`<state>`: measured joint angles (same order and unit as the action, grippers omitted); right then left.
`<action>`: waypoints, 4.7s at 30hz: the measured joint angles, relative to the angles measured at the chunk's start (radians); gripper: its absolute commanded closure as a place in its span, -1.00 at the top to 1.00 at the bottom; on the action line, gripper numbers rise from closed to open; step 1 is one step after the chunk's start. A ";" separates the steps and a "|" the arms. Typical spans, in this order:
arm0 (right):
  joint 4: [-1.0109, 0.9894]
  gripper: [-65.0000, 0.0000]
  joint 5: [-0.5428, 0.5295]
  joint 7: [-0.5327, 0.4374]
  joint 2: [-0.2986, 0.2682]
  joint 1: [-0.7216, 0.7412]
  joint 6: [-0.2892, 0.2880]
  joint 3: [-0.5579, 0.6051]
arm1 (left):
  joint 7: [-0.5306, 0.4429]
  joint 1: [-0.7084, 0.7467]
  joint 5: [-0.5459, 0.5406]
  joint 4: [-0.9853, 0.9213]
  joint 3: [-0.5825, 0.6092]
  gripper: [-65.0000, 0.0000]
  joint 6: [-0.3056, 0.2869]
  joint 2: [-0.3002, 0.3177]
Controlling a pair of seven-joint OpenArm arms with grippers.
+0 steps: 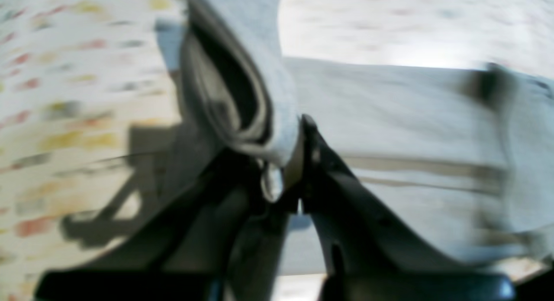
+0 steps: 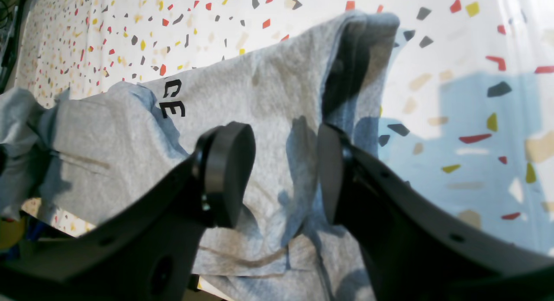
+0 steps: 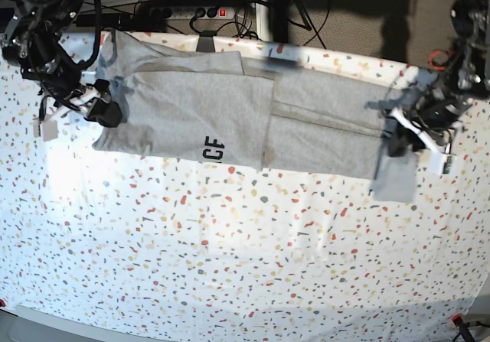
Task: Fold the T-shirt properly
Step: 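Grasp the other strip end with the left gripper and fold it toward the right gripper, then grasp the folded end with the right gripper and fold it over toward the left gripper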
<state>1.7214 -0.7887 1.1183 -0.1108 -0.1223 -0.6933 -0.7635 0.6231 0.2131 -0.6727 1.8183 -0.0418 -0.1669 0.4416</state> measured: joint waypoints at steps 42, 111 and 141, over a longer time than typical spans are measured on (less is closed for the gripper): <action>0.000 -0.13 -0.003 0.088 -0.058 0.001 0.000 -0.089 | -0.076 -0.069 0.575 0.067 0.373 -0.09 0.149 -0.129; -0.183 -1.00 -0.210 0.135 0.027 0.095 0.000 0.009 | -0.250 -0.052 0.496 -0.245 0.371 -0.11 0.053 -0.084; -0.129 -1.00 0.157 -0.240 0.262 0.165 0.004 0.824 | -0.277 -0.052 0.498 -0.248 0.371 -0.11 -0.017 -0.090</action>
<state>1.5921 -0.6319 0.8787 0.1516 0.0429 -0.6891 0.0608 0.3466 0.1608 -0.1745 1.5707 0.3290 -0.1841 0.3515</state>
